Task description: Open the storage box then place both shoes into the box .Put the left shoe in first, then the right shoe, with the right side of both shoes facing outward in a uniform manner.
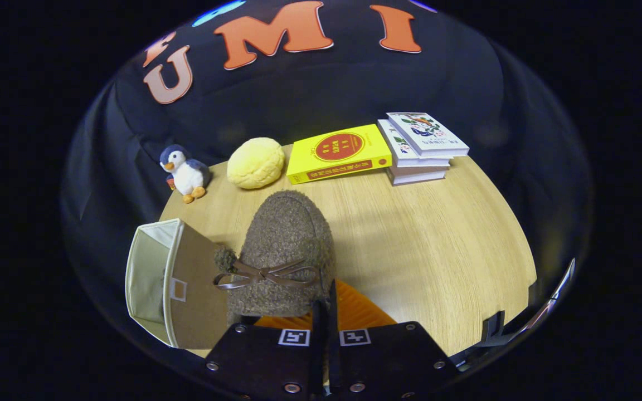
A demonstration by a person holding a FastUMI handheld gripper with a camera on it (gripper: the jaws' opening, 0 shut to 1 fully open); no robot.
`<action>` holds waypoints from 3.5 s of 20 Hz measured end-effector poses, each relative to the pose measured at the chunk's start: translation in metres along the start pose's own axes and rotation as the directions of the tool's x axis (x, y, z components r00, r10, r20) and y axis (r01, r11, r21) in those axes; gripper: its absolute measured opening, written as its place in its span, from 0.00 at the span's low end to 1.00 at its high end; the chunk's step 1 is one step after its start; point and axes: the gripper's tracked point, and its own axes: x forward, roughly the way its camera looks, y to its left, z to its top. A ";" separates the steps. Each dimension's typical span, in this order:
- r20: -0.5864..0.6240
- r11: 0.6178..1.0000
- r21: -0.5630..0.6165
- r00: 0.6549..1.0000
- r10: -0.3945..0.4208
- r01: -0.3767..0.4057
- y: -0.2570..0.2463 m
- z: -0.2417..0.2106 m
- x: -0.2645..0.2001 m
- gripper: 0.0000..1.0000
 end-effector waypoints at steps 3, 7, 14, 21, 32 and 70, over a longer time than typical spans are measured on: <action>0.006 0.999 -0.033 0.999 0.039 -0.039 0.041 0.004 -0.009 0.05; 0.017 0.995 -0.062 0.997 0.081 -0.079 0.093 0.009 -0.022 0.05; 0.007 0.987 -0.044 0.988 0.156 -0.155 0.176 0.007 -0.031 0.05; -0.055 0.989 -0.040 0.988 0.143 -0.146 0.216 -0.021 -0.006 0.05; -0.067 0.959 -0.005 0.957 0.282 -0.283 0.212 -0.032 -0.019 0.25; 0.901 0.972 -0.230 0.390 0.191 0.055 -0.021 0.213 -0.316 0.97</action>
